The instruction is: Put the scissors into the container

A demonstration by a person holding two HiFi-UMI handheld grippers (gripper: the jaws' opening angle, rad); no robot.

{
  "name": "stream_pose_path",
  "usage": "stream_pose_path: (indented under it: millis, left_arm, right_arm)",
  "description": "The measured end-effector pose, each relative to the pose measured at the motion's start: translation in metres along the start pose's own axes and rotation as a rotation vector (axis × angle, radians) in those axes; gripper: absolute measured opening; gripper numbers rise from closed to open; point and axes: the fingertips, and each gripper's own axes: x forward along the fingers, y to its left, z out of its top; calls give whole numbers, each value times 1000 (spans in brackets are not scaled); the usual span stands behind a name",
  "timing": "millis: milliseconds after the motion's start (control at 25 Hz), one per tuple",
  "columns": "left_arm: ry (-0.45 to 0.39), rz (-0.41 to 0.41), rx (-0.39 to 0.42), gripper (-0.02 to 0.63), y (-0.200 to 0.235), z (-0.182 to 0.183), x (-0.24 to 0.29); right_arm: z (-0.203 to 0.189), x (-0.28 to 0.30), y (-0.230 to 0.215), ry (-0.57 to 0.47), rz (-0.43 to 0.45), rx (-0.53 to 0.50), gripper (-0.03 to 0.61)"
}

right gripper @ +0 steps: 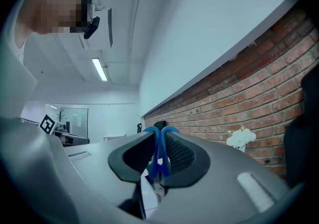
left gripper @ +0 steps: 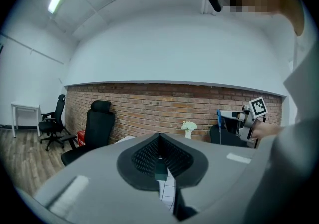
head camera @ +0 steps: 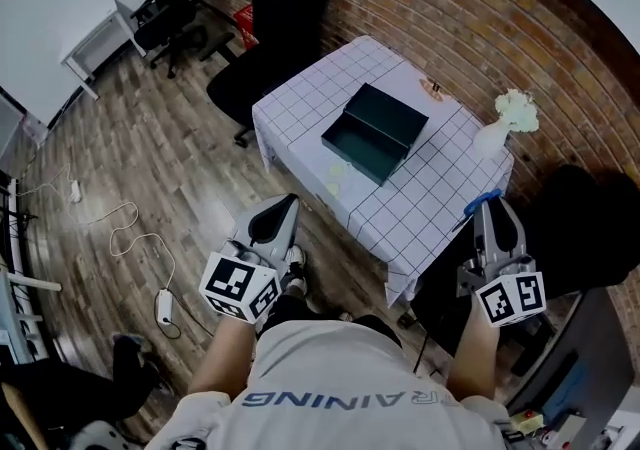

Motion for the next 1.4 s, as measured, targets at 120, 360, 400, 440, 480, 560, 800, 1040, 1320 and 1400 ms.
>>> stream_pose_path:
  millis: [120, 360, 400, 440, 480, 560, 800, 1040, 1320, 1400]
  left_arm:
    - [-6, -32, 2, 0, 19, 7, 26]
    - [5, -109, -18, 0, 73, 12, 79]
    - [6, -122, -18, 0, 84, 14, 87]
    - [8, -134, -17, 0, 95, 16, 94]
    - [14, -147, -19, 0, 107, 17, 101]
    - [31, -174, -21, 0, 129, 16, 114]
    - [58, -214, 40, 0, 189, 10, 145]
    - [78, -231, -1, 0, 206, 2, 167]
    - [78, -216, -27, 0, 190, 5, 190]
    - [82, -211, -25, 0, 184, 6, 195]
  right_arm:
    - [-3, 18, -7, 16, -42, -2, 89]
    - [-13, 74, 2, 75, -111, -67, 89]
    - [-13, 86, 5, 79, -119, -72, 89]
    - [-13, 99, 9, 81, -128, -72, 91]
    - [-13, 111, 13, 84, -138, -72, 91]
    - [-15, 133, 23, 96, -157, -75, 91]
    - [-32, 190, 40, 116, -199, -82, 91]
    - [-52, 214, 36, 166, -201, -84, 91]
    - [-55, 222, 7, 182, -181, -49, 91]
    - [-58, 227, 2, 197, -157, -45, 91]
